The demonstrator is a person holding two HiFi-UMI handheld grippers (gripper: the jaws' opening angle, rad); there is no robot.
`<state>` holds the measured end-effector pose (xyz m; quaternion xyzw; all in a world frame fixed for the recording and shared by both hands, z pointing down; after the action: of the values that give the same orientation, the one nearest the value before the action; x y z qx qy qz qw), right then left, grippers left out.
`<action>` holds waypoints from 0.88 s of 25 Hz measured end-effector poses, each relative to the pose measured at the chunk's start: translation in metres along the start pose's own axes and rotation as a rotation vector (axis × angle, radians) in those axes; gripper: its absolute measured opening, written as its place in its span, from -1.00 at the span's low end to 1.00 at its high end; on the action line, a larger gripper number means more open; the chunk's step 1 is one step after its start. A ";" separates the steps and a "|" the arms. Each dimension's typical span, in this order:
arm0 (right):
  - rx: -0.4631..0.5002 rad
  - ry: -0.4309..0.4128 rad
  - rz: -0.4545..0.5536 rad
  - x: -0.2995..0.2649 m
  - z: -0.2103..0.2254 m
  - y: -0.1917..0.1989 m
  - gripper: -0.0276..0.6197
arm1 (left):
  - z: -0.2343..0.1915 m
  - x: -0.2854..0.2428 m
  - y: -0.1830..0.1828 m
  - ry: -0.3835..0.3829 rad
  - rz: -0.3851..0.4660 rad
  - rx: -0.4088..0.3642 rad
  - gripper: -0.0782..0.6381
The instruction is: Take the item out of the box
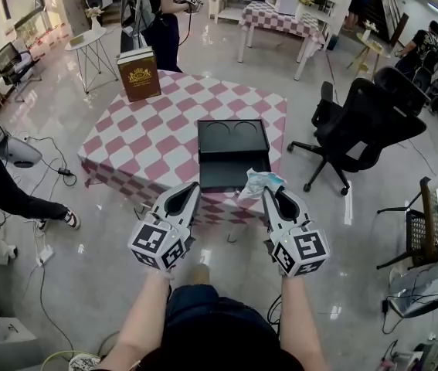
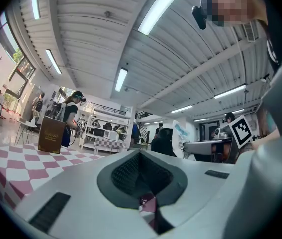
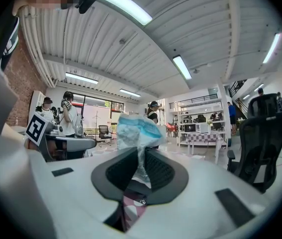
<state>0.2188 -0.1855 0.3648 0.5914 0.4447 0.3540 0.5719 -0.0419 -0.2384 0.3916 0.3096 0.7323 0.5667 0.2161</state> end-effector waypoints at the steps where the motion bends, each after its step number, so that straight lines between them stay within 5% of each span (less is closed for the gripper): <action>1: 0.002 0.001 0.004 0.002 -0.001 -0.001 -0.75 | 0.002 0.001 0.000 0.000 0.002 -0.001 -0.76; 22: 0.012 0.013 0.045 0.042 -0.010 -0.008 -0.76 | 0.029 0.028 -0.001 -0.015 0.013 -0.012 -0.76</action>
<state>0.2231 -0.1433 0.3542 0.6024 0.4369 0.3681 0.5575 -0.0427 -0.1986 0.3840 0.3171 0.7252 0.5702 0.2199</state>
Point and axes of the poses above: the fingertips, and each gripper's own axes: x backward along the fingers, z to its right, y out of its underside, the point moved 10 cm from there along x, backward along the fingers, and after that the axes turned 6 degrees about x, right-handed, at the moved point
